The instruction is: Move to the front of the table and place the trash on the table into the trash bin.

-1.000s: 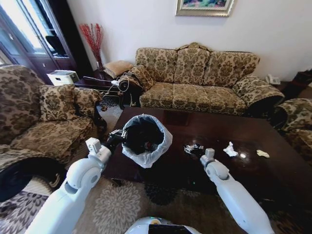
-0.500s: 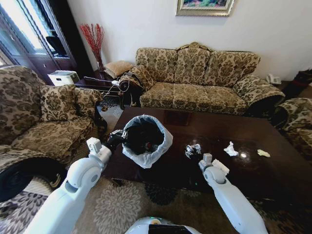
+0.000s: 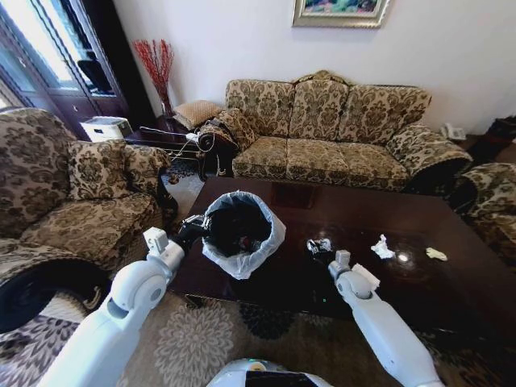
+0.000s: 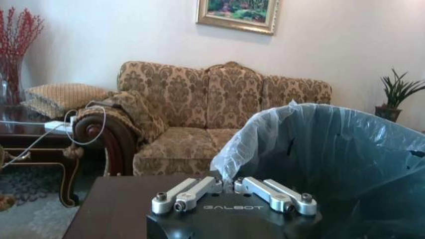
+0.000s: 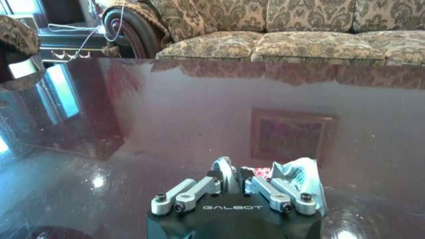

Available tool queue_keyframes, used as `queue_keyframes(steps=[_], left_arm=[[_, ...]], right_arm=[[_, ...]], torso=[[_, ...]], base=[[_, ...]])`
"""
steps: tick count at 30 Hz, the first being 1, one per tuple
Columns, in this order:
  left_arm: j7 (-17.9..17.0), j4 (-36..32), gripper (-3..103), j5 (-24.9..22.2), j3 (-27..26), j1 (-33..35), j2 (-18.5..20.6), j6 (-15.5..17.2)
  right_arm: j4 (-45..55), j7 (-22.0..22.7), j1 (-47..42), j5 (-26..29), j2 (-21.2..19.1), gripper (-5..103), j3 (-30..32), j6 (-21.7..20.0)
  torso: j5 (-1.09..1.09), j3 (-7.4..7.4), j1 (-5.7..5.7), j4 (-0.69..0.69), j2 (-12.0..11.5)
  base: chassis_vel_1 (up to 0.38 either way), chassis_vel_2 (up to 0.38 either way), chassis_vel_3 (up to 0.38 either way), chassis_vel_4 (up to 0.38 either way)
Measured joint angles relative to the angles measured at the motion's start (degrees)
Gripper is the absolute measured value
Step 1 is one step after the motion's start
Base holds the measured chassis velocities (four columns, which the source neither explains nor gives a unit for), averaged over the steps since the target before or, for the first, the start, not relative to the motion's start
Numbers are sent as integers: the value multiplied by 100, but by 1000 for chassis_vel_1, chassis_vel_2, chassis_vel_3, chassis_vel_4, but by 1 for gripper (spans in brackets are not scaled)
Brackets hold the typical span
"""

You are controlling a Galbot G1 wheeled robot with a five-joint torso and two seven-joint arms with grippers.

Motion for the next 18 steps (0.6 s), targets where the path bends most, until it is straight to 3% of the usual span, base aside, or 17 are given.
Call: queue_keyframes(steps=[9,16,18], left_arm=[[-5,-50,4,8,0,36,-13,0],[-35,-39,4,22,79,9,-54,43],[-45,21,4,27,125,-42,-90,64]], right_arm=[[332,128,-72,30,-16,9,97,99],[2126,393,-6,27,-646,9,68,323],[2964,602,286,479,-995,9,-25,183]], torso=[[3,1,0,-1,-1],[2,1,0,-1,-1],[1,0,0,0,-1]], base=[[0,0,0,0],[0,0,0,0],[0,0,0,0]])
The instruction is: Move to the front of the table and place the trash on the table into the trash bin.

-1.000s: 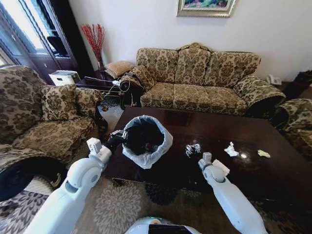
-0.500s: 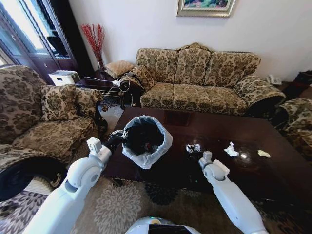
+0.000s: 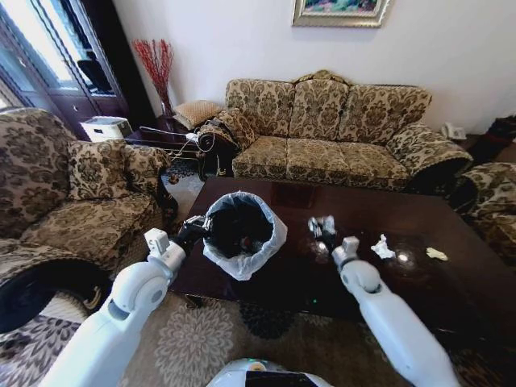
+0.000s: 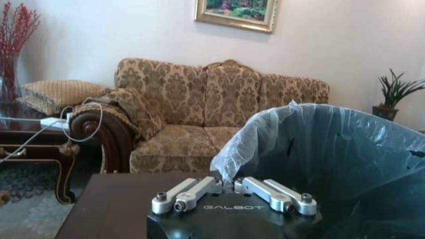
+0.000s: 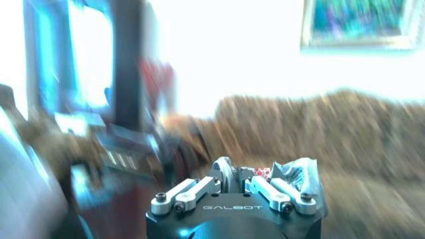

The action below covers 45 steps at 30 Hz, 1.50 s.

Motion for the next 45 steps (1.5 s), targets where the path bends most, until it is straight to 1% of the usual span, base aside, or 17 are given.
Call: queue_keyframes(steps=[1,3,5,7,10,14,16,22,24,26,29,33,36,38,40,42,45], left_arm=[[-2,55,4,1,39,-46,-10,12],[-2,102,4,-1,68,-87,-11,20],[-10,193,4,-51,122,-169,36,78],[-11,212,4,-87,145,-195,67,113],[-1,389,4,-197,328,-428,221,202],[-9,480,4,-314,512,-731,252,286],[-30,482,4,-411,658,-955,254,361],[-40,488,4,-427,744,-1036,246,397],[-42,471,4,-427,742,-995,225,405],[-41,460,4,-427,740,-981,223,407],[-37,401,4,-423,701,-931,219,421],[-34,377,4,-423,684,-914,223,426],[-33,373,4,-405,634,-877,199,427],[-33,372,4,-394,609,-854,184,427],[-27,366,4,-311,517,-757,153,403],[-21,309,4,-212,408,-620,137,367],[-27,159,4,-72,222,-382,102,338]], right_arm=[[415,141,188,377,-226,9,-34,-139],[698,228,303,628,-403,9,-43,-210],[1439,438,670,1352,-937,9,-198,-302],[1619,471,762,1553,-1067,9,-249,-317],[2551,468,1238,2619,-1728,9,-530,-359],[2773,303,1404,3037,-2042,9,-832,-364],[2841,192,1467,3065,-2177,9,-1207,-342],[2925,34,1412,2911,-2227,7,-1649,-471],[2904,-30,1393,2730,-2176,15,-1833,-504],[2890,-32,1403,2700,-2155,15,-1865,-522],[2736,-21,1490,2643,-2070,32,-1912,-565],[2653,53,1558,2629,-2029,42,-1907,-565],[2527,357,1603,2627,-2002,58,-1607,-481],[2466,478,1577,2608,-2021,58,-1490,-435],[2165,895,1370,2385,-2118,71,-1224,-372],[1905,1118,1242,2228,-2124,76,-1139,-382],[1376,1307,679,2055,-1976,86,-744,-756]], torso=[[-1,0,0,2,0],[1,1,0,2,0],[-4,1,1,0,0],[-4,0,1,1,0],[-1,0,-1,0,0],[-1,0,-1,0,0],[0,1,1,-1,0],[1,1,1,-1,0],[0,0,0,0,0],[0,0,0,0,0],[0,0,0,1,0],[1,0,0,0,0],[0,0,0,0,0],[-1,0,0,1,0],[-2,0,0,0,1],[-2,0,0,-2,1],[3,1,1,4,1]], base=[[0,0,0,0],[0,0,0,0],[0,0,0,0],[0,0,0,0],[0,0,0,0],[0,0,0,0],[0,0,0,0],[0,0,0,0],[0,0,0,0],[0,0,0,0],[0,0,0,0],[0,0,0,0],[0,0,0,0],[0,0,0,0],[0,0,0,0],[0,0,0,0],[0,0,0,0]])
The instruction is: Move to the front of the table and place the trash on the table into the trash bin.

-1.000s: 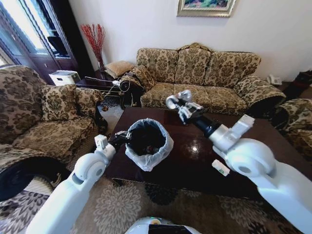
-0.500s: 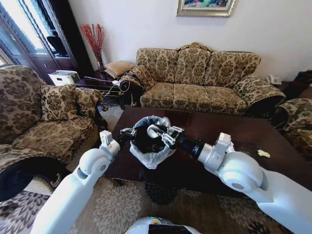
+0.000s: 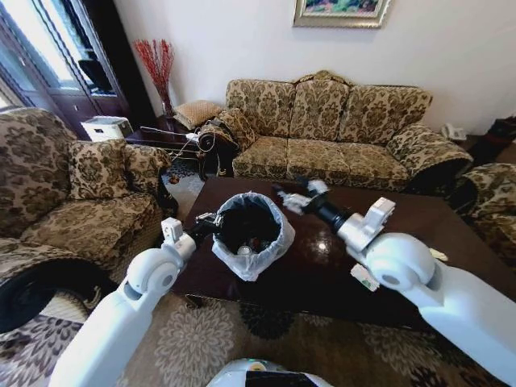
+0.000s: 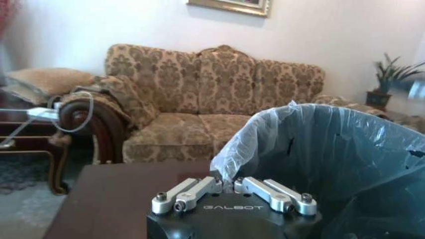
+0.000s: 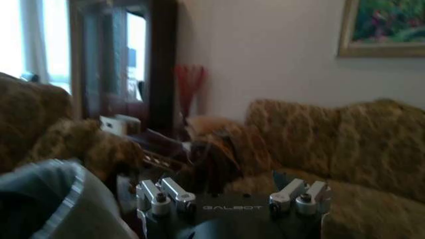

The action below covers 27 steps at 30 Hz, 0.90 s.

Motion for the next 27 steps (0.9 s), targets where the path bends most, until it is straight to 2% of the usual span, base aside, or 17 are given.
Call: queue_keyframes(steps=[1,3,5,6,7,8,9,12,13,15,19,25,27], left_arm=[[-6,-16,4,14,-17,12,-7,0],[-16,-37,4,51,-22,-1,-30,1],[-22,-44,4,59,-16,-15,-36,2],[-30,-55,4,61,-13,-23,-35,4],[-34,-72,4,63,-11,-31,-23,9],[-34,-87,4,63,-15,-30,-8,12],[-34,-87,4,63,-15,-30,-8,12],[-32,-117,4,56,-35,-10,80,13],[-32,-117,4,56,-35,-10,80,13],[-29,-111,4,55,-15,-22,95,12],[-25,-94,4,54,21,-44,84,9],[62,-84,4,45,80,-8,27,-123],[72,-85,4,13,70,26,17,-208]], right_arm=[[-77,8,-165,-35,38,92,132,-71],[-354,72,-1089,-367,353,99,834,-230],[-418,79,-1347,-469,459,99,1052,-245],[-490,89,-1704,-601,598,99,1352,-245],[-619,29,-2441,-870,888,100,1894,-242],[-684,-33,-2821,-1034,1081,100,2138,-225],[-684,-33,-2821,-1034,1081,100,2138,-225],[-965,-133,-3609,-1400,2002,100,2581,29],[-965,-133,-3609,-1400,2002,100,2581,29],[-1182,-95,-3684,-1495,2590,100,2590,170],[-1369,-41,-3537,-1576,2868,100,2489,223],[-1798,488,-2969,-1756,3198,100,2049,238],[-1868,978,-2698,-1782,3335,100,1670,146]], torso=[[0,0,0,0,0],[-2,0,0,-3,0],[-1,0,0,-3,0],[-1,0,0,-3,0],[-3,-1,0,-3,0],[-2,-1,-1,-4,0],[-2,-1,-1,-4,0],[-2,-1,-2,-7,1],[-2,-1,-2,-7,1],[-2,-1,-2,-6,0],[-4,-1,-2,-5,1],[-3,0,0,-3,0],[-3,0,0,-5,0]], base=[[0,0,0,0],[0,0,0,0],[0,0,0,0],[0,0,0,0],[0,0,0,0],[0,0,0,0],[0,0,0,0],[0,0,0,0],[0,0,0,0],[0,0,0,0],[-29,-33,-34,-39],[-79,-65,-71,-76],[-96,-103,-90,-92]])
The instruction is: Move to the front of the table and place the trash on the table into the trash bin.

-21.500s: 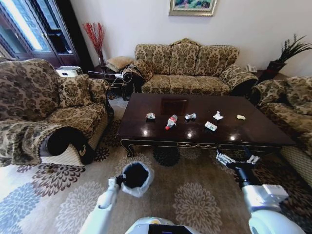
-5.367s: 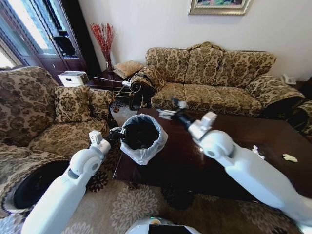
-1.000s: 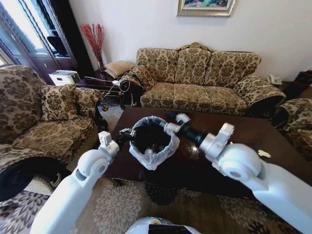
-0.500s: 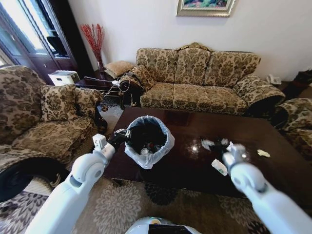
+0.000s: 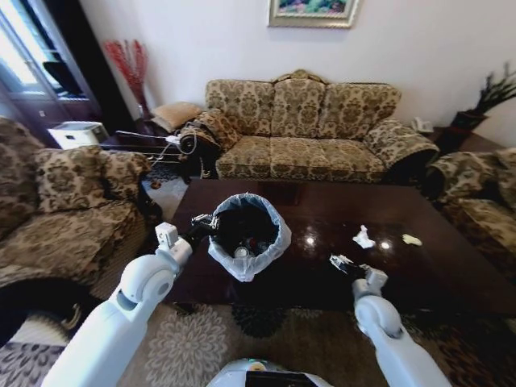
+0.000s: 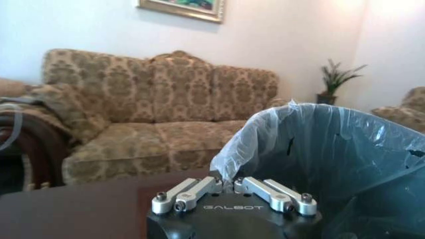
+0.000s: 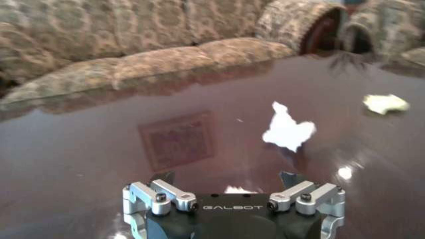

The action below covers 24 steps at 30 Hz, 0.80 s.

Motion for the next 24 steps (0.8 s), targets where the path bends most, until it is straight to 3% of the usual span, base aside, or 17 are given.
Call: queue_keyframes(steps=[7,15,18,24], left_arm=[[11,-19,4,-29,-49,16,-11,-43],[15,-19,4,-25,-16,9,-26,-52],[13,-43,4,-1,-35,31,-11,-50],[13,-45,4,0,-12,42,-4,-75]], right_arm=[[-87,735,325,158,183,100,-505,-270],[-319,1241,657,475,210,100,-634,-385],[-299,1617,694,783,253,101,-604,-477],[-321,1614,644,882,293,84,-499,-517]], torso=[[-1,0,-1,2,0],[-1,0,0,1,0],[-1,0,0,1,0],[-1,0,-1,1,0]], base=[[-42,-51,-55,-43],[0,0,0,0],[0,0,0,0],[0,0,0,0]])
